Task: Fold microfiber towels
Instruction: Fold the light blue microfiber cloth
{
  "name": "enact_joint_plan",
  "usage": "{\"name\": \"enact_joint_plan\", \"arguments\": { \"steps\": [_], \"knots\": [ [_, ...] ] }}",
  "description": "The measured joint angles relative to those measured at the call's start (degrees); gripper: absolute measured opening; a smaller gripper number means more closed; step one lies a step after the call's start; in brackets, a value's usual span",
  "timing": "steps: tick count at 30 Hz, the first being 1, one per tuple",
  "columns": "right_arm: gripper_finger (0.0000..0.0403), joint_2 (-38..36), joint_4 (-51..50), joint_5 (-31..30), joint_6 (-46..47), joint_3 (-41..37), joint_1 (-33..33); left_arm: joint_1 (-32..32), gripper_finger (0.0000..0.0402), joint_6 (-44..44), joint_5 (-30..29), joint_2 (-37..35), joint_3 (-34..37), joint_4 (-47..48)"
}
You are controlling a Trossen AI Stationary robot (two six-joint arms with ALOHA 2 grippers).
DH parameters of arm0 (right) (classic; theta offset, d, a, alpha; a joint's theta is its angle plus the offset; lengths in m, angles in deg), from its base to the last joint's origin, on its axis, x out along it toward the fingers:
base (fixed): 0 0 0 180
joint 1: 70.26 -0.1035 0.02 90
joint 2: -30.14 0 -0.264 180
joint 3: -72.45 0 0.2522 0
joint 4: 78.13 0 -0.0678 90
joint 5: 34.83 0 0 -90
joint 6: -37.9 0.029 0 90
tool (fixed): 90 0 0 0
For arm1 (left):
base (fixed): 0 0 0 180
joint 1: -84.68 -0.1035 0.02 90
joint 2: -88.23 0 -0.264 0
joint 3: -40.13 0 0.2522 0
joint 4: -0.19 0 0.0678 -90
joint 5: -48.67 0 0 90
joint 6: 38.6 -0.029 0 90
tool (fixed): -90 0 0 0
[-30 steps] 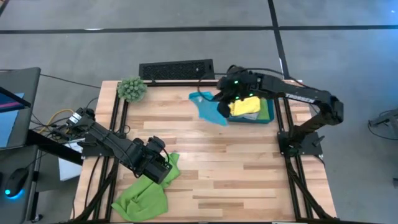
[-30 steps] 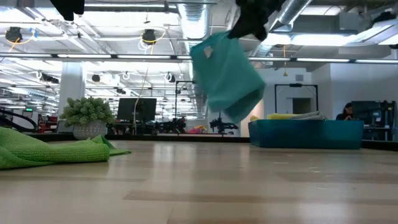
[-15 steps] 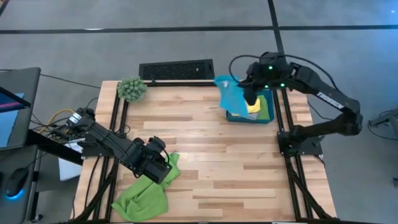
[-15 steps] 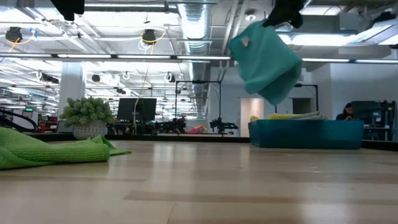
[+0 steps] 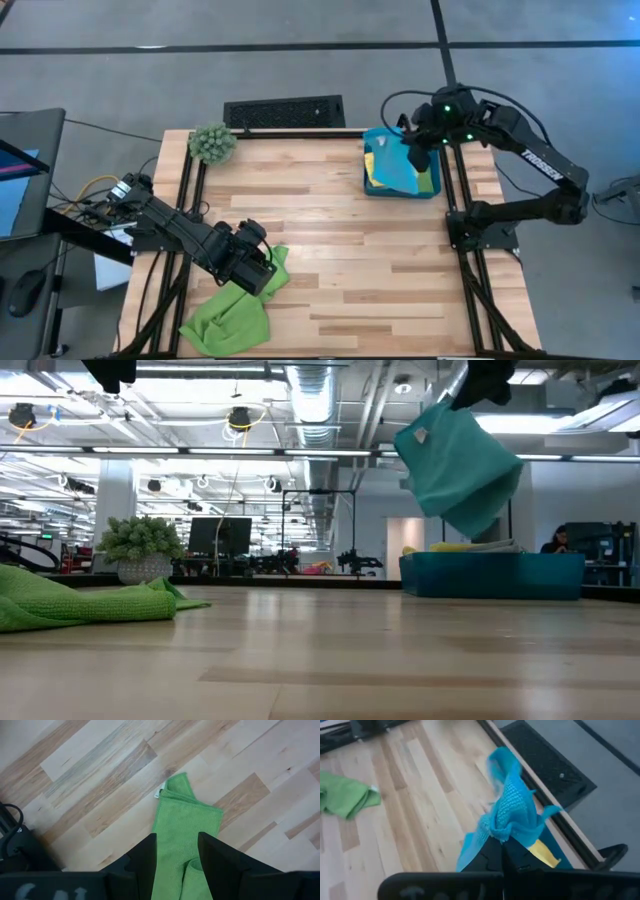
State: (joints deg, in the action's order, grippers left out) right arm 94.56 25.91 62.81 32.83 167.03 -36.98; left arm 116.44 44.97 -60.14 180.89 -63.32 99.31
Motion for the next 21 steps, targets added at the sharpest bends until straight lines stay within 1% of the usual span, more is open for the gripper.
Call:
{"name": "enact_joint_plan", "arguments": {
  "steps": [5,11,14,16,19,21],
  "knots": [
    [0.0001,-1.5,-0.8,2.9,-0.9,0.0,0.0,0.0,0.0137,0.0,0.0,0.0,0.0,0.0],
    [0.0001,-2.7,0.4,3.1,-1.0,0.0,0.9,-0.3,0.0137,0.0,0.0,0.0,0.0,0.0],
    [0.0001,-2.1,1.4,5.8,-0.6,0.0,1.0,-0.9,0.0137,-0.1,0.0,0.0,0.0,0.0],
    [0.0001,-1.5,3.5,6.0,-0.2,0.0,1.0,-1.3,0.0137,-0.7,0.0,0.0,0.0,0.0],
    [0.0001,-0.4,8.7,5.5,3.8,0.0,1.0,-2.0,0.0137,-1.7,0.0,0.0,0.0,-0.4],
    [0.0001,-0.3,11.9,3.4,7.0,-0.1,1.0,-2.3,0.0137,-1.7,0.0,0.0,0.0,-0.5]
  ]
}}
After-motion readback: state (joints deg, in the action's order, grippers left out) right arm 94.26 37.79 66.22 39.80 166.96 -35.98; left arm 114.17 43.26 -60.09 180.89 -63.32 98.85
